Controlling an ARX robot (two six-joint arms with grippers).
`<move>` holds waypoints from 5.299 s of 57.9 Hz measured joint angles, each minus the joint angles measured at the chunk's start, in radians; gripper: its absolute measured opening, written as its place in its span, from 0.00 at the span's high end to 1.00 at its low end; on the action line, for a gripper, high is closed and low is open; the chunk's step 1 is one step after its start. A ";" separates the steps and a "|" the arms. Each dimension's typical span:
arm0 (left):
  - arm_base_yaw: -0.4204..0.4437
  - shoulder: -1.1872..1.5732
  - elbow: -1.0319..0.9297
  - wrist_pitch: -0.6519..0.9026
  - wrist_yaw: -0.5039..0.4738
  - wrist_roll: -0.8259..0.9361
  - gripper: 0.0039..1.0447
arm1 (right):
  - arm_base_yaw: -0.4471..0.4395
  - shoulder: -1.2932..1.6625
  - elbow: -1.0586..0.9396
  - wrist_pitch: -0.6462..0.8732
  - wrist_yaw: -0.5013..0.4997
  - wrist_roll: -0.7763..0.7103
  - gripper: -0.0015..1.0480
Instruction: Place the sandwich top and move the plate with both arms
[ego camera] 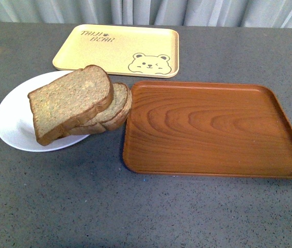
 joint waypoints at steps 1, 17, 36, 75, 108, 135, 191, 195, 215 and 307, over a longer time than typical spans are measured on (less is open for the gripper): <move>0.003 0.054 0.009 0.024 -0.005 -0.012 0.08 | 0.000 0.000 0.000 0.000 0.000 0.000 0.16; 0.013 0.333 0.032 0.167 -0.019 -0.067 0.08 | 0.000 0.000 0.000 0.000 0.000 0.000 0.09; -0.002 0.553 0.031 0.349 -0.085 -0.104 0.08 | 0.000 0.000 0.000 0.000 0.000 0.000 0.09; -0.199 0.733 0.127 0.476 -0.208 -0.300 0.08 | 0.000 0.000 0.000 0.000 0.000 0.000 0.09; -0.237 0.792 0.169 0.494 -0.236 -0.420 0.38 | 0.000 0.000 0.000 0.000 0.000 0.000 0.09; -0.222 0.743 0.107 0.517 -0.169 -0.441 0.98 | 0.000 0.000 0.000 0.000 0.000 0.000 0.09; -0.378 0.554 0.358 0.278 -0.214 -0.594 0.98 | 0.000 0.000 0.000 0.000 0.000 0.000 0.09; -0.409 0.591 0.426 0.253 -0.224 -0.594 0.98 | 0.000 0.000 0.000 0.000 0.000 0.000 0.09; -0.516 0.846 0.738 0.170 -0.253 -0.594 0.98 | 0.000 0.000 0.000 0.000 0.000 0.000 0.09; -0.349 0.764 0.699 0.318 -0.370 -0.349 0.15 | 0.000 0.000 0.000 0.000 0.000 0.000 0.09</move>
